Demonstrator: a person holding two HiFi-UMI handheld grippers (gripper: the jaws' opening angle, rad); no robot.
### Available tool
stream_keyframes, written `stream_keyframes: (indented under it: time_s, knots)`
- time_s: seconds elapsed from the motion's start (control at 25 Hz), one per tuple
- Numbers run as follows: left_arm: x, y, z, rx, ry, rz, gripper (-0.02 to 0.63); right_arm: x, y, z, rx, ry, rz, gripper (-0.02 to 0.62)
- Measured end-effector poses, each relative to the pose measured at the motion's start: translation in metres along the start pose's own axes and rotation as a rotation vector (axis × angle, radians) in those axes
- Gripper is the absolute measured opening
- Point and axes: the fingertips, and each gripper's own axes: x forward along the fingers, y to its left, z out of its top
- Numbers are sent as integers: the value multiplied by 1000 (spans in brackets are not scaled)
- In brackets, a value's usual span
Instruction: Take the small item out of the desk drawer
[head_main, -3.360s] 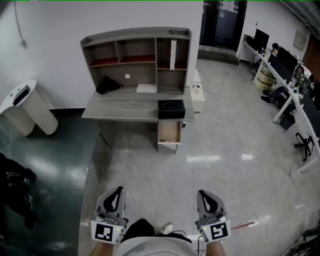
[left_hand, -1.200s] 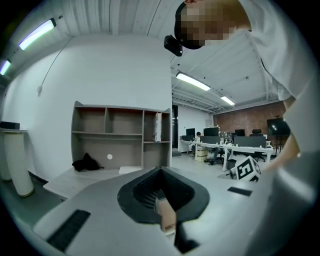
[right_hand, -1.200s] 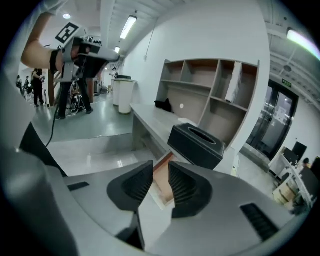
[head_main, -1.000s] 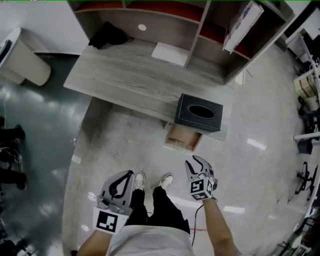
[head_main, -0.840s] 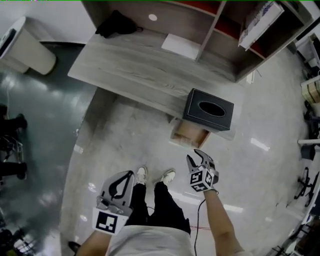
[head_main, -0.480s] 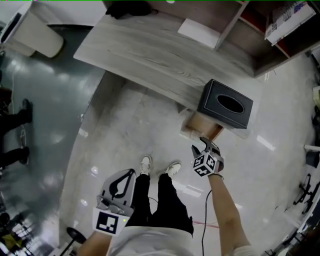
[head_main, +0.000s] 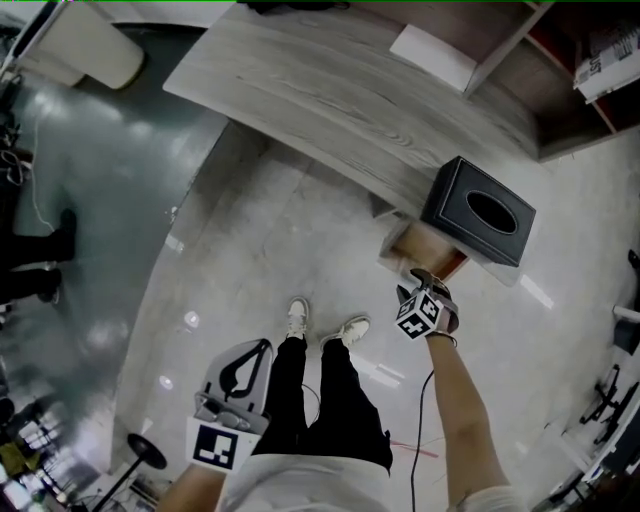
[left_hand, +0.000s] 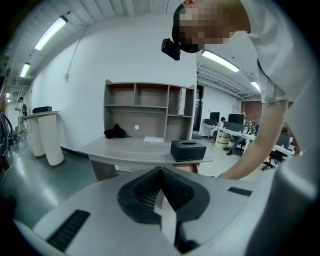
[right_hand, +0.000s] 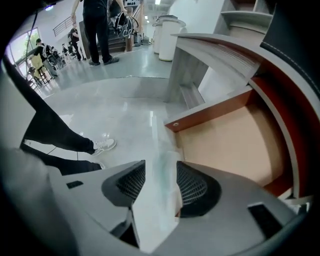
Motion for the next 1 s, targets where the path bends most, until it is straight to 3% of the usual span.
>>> stream_keyframes:
  time_s: [0.16,0.4,1.0]
  knots:
    - [2,-2,0,-4,-9,-2,17,4,1,-6,-13,31,15,116]
    - [-3,0,4,-14,-25,1,17,-6,2,-3,-6,24,2,60]
    - [-4,-12,46,25,-112,-74,17,-67,-16,8,73,-26,-76,34]
